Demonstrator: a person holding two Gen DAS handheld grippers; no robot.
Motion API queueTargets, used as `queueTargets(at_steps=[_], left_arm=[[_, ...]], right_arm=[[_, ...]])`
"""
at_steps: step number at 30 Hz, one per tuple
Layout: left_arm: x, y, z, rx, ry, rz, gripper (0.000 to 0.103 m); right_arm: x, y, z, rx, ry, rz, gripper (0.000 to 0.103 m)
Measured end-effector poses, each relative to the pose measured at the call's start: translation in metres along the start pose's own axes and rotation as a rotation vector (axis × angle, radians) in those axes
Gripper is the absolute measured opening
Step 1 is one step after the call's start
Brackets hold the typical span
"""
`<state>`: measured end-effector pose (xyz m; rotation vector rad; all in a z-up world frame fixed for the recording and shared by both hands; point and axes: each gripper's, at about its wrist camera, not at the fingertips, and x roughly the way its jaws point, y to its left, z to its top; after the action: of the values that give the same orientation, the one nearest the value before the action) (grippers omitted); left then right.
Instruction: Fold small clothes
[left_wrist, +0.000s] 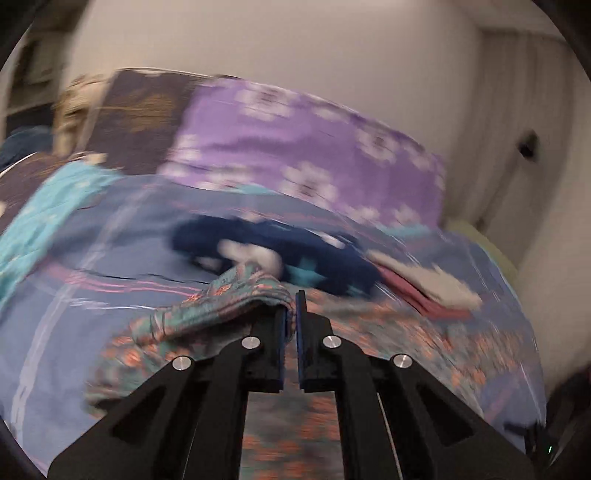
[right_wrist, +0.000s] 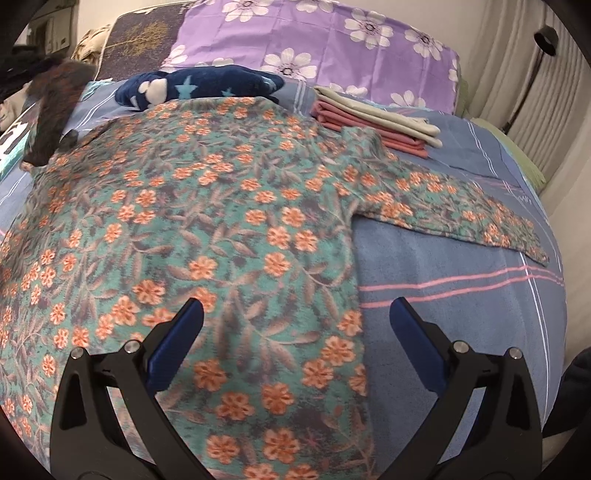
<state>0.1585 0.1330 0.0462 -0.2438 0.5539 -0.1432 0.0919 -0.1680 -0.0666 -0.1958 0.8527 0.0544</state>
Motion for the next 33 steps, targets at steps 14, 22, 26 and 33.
queueTargets(at_steps=[14, 22, 26, 33], left_arm=[[0.023, -0.076, -0.107, 0.263, 0.194, -0.018, 0.077], [0.002, 0.017, -0.118, 0.289, 0.235, 0.416, 0.083], [0.013, 0.061, -0.102, 0.145, 0.271, 0.466, 0.083], [0.041, 0.087, -0.093, 0.065, 0.293, 0.546, 0.084]], right_arm=[[0.003, -0.039, 0.011, 0.095, -0.001, 0.117, 0.101], [0.024, 0.006, 0.082, 0.038, 0.03, 0.442, 0.066], [0.05, 0.048, 0.121, 0.015, 0.079, 0.544, 0.066], [0.111, 0.115, 0.166, 0.004, 0.184, 0.593, 0.079]])
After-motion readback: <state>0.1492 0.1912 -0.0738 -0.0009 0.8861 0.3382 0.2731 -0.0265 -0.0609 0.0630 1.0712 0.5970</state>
